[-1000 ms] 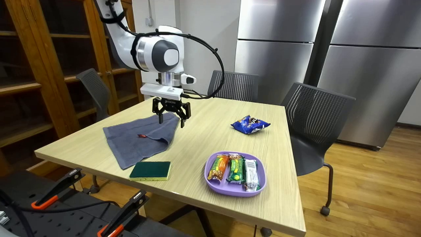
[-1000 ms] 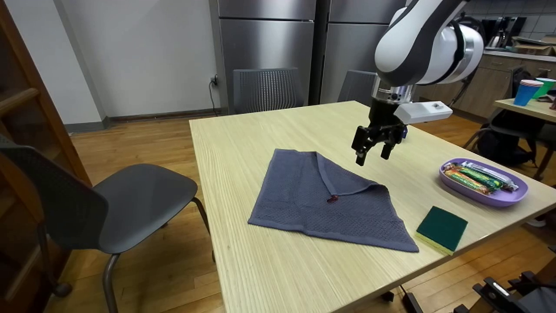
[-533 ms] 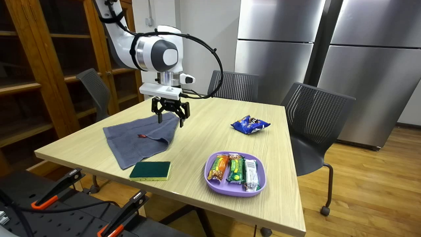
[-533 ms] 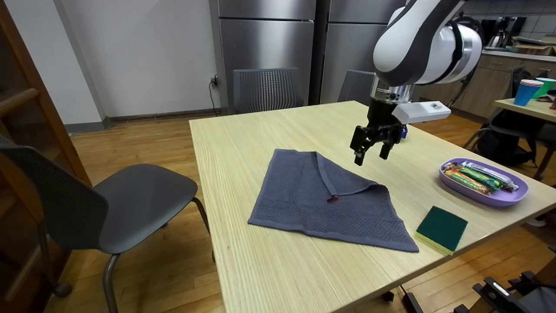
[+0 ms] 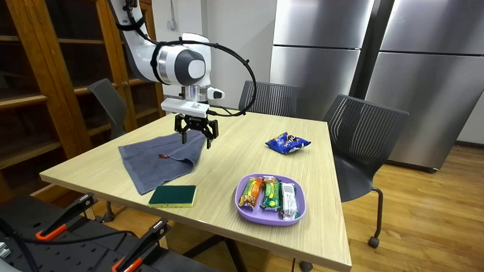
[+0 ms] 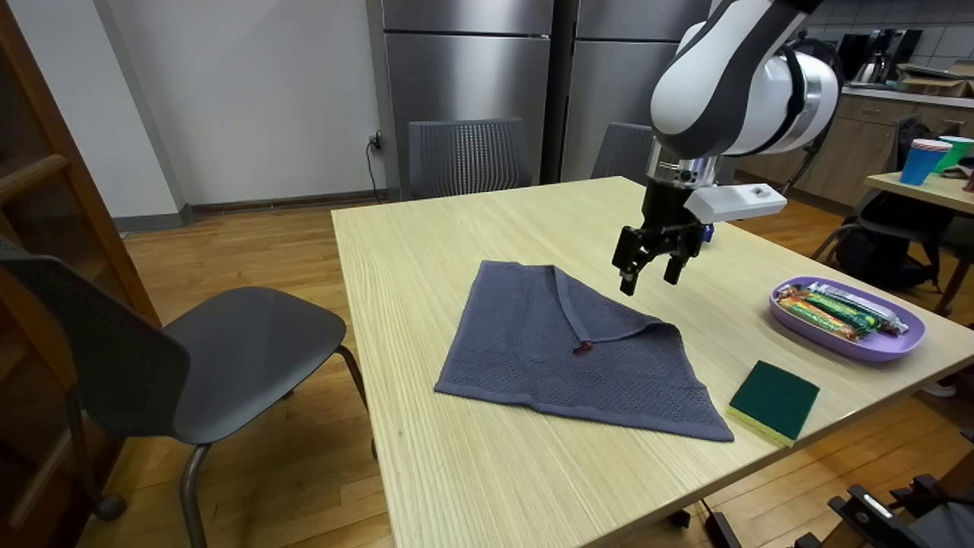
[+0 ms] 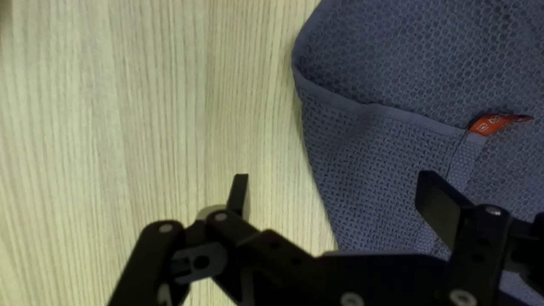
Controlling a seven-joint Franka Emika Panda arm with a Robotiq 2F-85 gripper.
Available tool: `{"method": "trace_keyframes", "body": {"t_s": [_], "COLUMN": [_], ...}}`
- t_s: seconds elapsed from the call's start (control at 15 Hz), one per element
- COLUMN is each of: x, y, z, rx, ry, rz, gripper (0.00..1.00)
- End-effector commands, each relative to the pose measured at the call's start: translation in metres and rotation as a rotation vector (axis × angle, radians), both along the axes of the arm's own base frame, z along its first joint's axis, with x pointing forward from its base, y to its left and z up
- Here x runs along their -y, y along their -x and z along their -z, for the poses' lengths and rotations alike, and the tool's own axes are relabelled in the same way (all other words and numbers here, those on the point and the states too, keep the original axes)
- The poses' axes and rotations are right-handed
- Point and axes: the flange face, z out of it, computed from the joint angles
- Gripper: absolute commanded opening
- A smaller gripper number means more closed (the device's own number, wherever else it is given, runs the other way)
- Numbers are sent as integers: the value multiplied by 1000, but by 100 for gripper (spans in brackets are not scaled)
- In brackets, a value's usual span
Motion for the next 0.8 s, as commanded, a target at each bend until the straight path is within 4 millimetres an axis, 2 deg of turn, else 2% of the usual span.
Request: {"method": "trace_keyframes", "body": {"t_s": [0.0, 0.73], "x": [-1, -34], "y": [-12, -28], "z": [1, 1], "rx": [10, 48], "ry": [-2, -8], "rz": [29, 135], "gripper": [100, 100]}}
